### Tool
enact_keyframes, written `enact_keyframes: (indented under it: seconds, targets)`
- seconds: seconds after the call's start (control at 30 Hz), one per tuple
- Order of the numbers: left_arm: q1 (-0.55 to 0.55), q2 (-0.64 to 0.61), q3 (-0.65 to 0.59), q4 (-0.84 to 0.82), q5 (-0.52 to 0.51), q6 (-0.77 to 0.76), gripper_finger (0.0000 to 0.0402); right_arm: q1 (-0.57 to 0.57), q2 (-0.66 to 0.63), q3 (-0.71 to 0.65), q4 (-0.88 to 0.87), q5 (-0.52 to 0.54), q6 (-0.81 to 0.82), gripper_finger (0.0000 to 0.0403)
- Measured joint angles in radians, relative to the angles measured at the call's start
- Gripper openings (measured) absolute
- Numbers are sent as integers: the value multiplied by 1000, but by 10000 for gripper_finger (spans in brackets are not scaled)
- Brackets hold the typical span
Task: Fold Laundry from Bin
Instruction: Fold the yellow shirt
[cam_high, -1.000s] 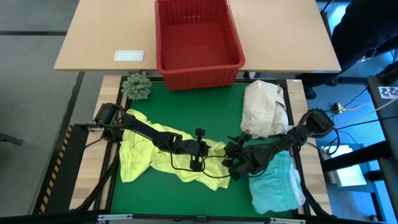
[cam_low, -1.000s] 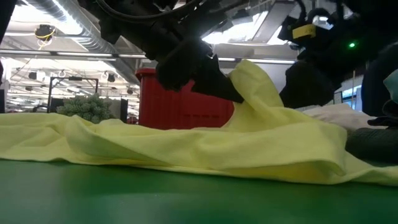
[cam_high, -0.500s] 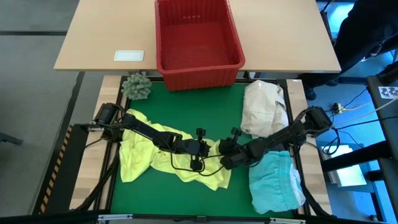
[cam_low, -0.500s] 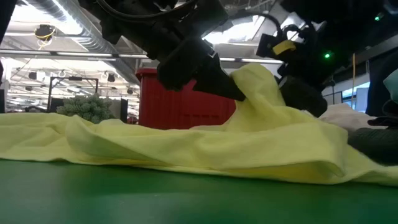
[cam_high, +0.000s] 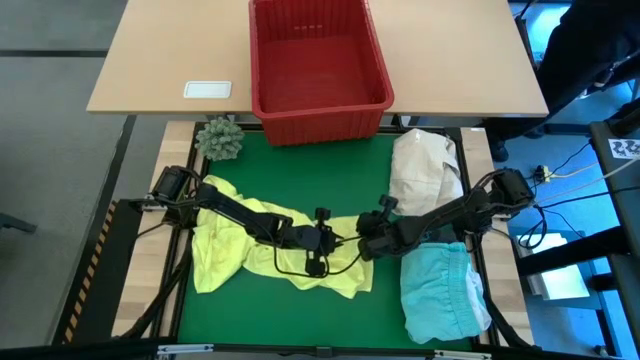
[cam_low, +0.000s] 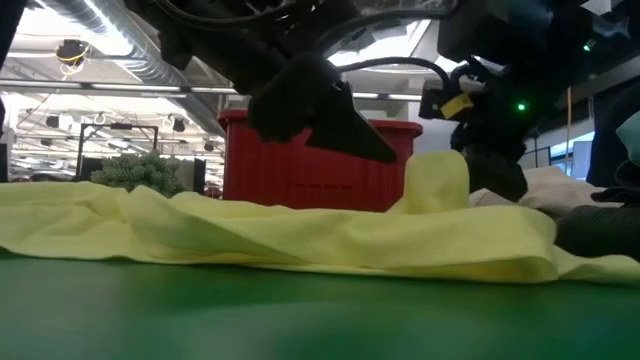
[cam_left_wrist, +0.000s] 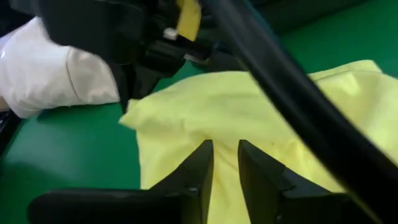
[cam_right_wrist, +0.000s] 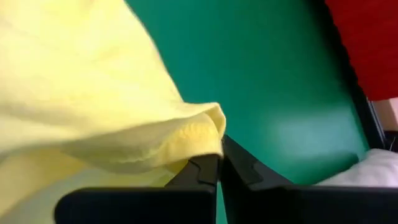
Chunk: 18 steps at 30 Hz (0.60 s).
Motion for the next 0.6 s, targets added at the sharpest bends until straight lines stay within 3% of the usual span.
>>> enact_keyframes:
  seconds: [0.27,0.4,0.6]
  targets:
    - [2,0,0,-95,22,-91,108,1,0,0,-96,-55,18,2]
    - [2,0,0,-221,80,-171,110,2,0,0,-175,-61,41,2]
    - [1,0,0,-332,82,-222,111,3,0,0,-235,-115,37,3]
